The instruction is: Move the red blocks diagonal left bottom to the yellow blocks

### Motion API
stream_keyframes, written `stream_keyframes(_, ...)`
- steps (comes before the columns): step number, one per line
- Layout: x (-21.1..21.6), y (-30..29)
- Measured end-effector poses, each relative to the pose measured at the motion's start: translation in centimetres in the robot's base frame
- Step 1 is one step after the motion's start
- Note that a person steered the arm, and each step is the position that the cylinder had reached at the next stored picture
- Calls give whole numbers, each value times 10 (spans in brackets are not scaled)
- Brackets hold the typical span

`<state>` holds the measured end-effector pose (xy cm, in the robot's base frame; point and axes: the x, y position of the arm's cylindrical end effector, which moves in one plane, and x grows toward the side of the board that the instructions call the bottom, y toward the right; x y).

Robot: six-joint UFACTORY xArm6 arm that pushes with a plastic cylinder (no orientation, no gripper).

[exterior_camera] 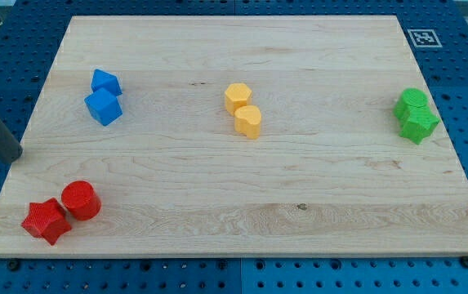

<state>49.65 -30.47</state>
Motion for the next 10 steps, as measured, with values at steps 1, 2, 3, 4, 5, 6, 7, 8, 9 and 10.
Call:
stream_keyframes(1,53,0)
stream_keyframes(2,85,0)
stream_keyframes(3,110,17)
stream_keyframes(4,121,36)
stream_keyframes(5,119,60)
stream_keyframes(6,113,68)
stream_keyframes(7,113,94)
stream_keyframes(8,112,117)
stream_keyframes(9,108,78)
stream_keyframes(10,106,45)
